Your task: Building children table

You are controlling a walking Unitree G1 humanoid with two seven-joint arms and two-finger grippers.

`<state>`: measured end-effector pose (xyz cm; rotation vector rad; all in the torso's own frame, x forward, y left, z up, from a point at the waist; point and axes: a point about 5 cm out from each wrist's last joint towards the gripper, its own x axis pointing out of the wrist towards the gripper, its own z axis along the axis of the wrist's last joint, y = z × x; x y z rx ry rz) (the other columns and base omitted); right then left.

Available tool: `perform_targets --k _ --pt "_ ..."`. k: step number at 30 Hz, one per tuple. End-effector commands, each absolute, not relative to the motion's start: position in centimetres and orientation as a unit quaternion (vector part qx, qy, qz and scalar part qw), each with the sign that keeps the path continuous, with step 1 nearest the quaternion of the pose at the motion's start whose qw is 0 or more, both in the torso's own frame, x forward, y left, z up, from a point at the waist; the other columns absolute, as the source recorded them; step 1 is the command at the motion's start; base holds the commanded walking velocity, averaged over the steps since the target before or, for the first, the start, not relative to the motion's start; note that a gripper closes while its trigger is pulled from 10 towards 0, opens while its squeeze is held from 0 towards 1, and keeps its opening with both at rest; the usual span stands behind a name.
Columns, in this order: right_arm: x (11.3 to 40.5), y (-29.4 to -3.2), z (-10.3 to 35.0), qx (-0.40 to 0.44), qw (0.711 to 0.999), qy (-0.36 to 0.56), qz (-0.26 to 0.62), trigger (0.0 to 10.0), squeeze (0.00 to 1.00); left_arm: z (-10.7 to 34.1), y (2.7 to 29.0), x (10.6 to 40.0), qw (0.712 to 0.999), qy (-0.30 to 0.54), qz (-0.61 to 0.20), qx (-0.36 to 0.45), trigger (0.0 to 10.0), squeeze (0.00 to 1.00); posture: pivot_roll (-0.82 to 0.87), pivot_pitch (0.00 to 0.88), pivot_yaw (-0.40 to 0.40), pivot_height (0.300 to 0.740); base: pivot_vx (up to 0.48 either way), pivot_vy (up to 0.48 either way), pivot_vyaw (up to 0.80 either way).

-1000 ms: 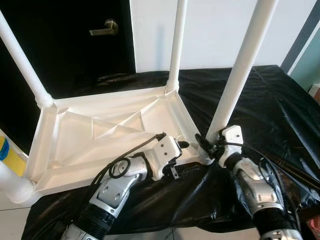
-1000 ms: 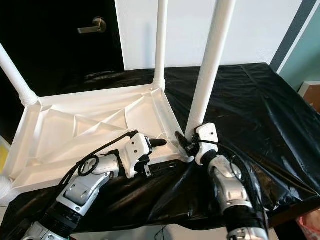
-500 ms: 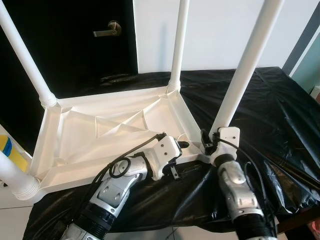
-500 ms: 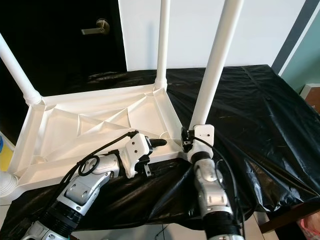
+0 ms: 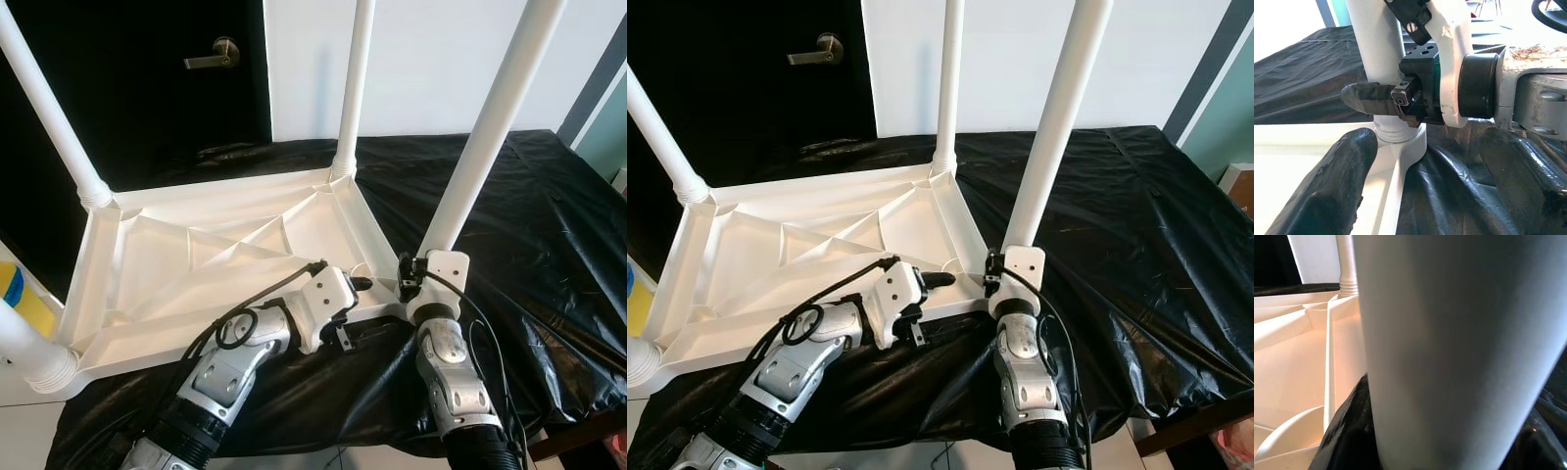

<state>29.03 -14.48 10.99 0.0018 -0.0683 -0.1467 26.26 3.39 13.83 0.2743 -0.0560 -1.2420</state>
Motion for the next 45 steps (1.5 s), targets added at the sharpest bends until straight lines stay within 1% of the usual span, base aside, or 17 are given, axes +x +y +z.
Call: perform_targets --k 1,2,3,7,13,19,20,25,29,34,39,40,41,42,43,44,45 --pt "28.6 -15.6 9.7 -0.012 0.995 -0.004 -0.099 10.0 0.00 13.6 3.3 26.1 0.806 -0.024 -0.576 0.134 10.0 0.00 -0.04 0.000 -0.025 0.740 0.000 0.000 0.00" --pt "28.6 -15.6 9.8 -0.013 0.995 -0.005 -0.099 10.0 0.00 13.6 3.3 26.1 0.806 -0.024 -0.576 0.134 10.0 0.00 -0.04 0.000 -0.025 0.740 0.000 0.000 0.00" --pt "28.5 -15.7 9.9 -0.012 0.995 -0.012 -0.094 10.0 1.00 13.5 3.3 26.0 0.806 -0.023 -0.576 0.133 10.0 0.00 -0.04 0.000 -0.026 0.740 0.000 0.000 0.00" --pt "28.0 -16.8 11.0 0.002 0.997 -0.051 -0.062 10.0 1.00 13.5 3.3 25.7 0.805 -0.021 -0.578 0.132 10.0 0.00 -0.04 0.000 -0.023 0.740 0.000 0.000 0.00" --pt "27.5 -18.2 11.2 0.002 0.998 -0.061 -0.035 10.0 1.00 13.4 3.4 25.5 0.804 -0.020 -0.580 0.131 10.0 0.00 -0.05 0.000 -0.019 0.740 0.000 0.000 0.00" --pt "26.8 -19.9 11.2 -0.016 0.996 -0.062 0.059 10.0 1.00 13.3 3.3 25.5 0.800 -0.018 -0.585 0.133 10.0 0.00 -0.06 0.000 -0.008 0.740 0.000 0.000 0.00" --pt "26.9 -20.0 11.2 -0.017 0.995 -0.059 0.080 10.0 0.02 13.4 3.3 25.6 0.799 -0.018 -0.586 0.133 10.0 0.00 -0.06 0.000 -0.007 0.740 0.000 0.000 0.00" --pt "27.4 -19.7 11.5 -0.038 0.983 -0.049 0.170 10.0 0.00 13.5 3.2 25.6 0.796 -0.020 -0.589 0.136 10.0 0.00 -0.06 0.000 0.006 0.740 0.000 0.000 0.00" --pt "27.7 -19.7 11.6 -0.044 0.981 -0.047 0.185 10.0 0.00 13.5 3.2 25.6 0.795 -0.020 -0.591 0.136 10.0 0.00 -0.06 0.000 0.008 0.740 0.000 0.000 0.00" --pt "29.1 -19.1 11.7 -0.068 0.963 -0.027 0.259 10.0 0.00 13.6 3.3 25.7 0.795 -0.020 -0.590 0.138 10.0 0.00 -0.05 0.000 0.004 0.740 0.000 0.000 0.00" --pt "29.7 -18.5 11.4 -0.074 0.953 -0.015 0.293 10.0 0.00 13.7 3.4 25.8 0.798 -0.022 -0.586 0.140 10.0 0.00 -0.04 0.000 0.000 0.740 0.000 0.000 0.00" --pt "29.9 -18.3 11.3 -0.077 0.950 -0.013 0.301 4.9 0.00 13.7 3.4 25.9 0.798 -0.022 -0.585 0.140 10.0 0.00 -0.03 0.000 -0.001 0.740 0.000 0.000 0.00" --pt "29.9 -18.3 11.3 -0.077 0.950 -0.013 0.301 4.9 0.00 13.7 3.4 25.9 0.798 -0.022 -0.585 0.140 10.0 0.00 -0.03 0.000 -0.001 0.740 0.000 0.000 0.00" --pt "30.0 -18.1 11.2 -0.080 0.948 -0.010 0.309 2.6 0.00 13.7 3.4 25.9 0.799 -0.023 -0.584 0.140 10.0 0.00 -0.03 0.000 -0.001 0.740 0.000 0.000 0.00" --pt "30.0 -18.1 11.2 -0.080 0.948 -0.010 0.309 2.6 0.00 13.7 3.4 25.9 0.799 -0.023 -0.584 0.140 10.0 0.00 -0.03 0.000 -0.001 0.740 0.000 0.000 0.00" --pt "30.1 -17.9 11.1 -0.081 0.945 -0.007 0.315 0.0 0.00 13.8 3.4 25.9 0.800 -0.023 -0.584 0.140 10.0 0.00 -0.03 0.000 -0.001 0.740 0.000 0.000 0.00" --pt "30.1 -17.9 11.1 -0.081 0.945 -0.007 0.315 0.0 0.00 13.8 3.4 25.9 0.800 -0.023 -0.584 0.140 10.0 0.00 -0.03 0.000 -0.001 0.740 0.000 0.000 0.00"
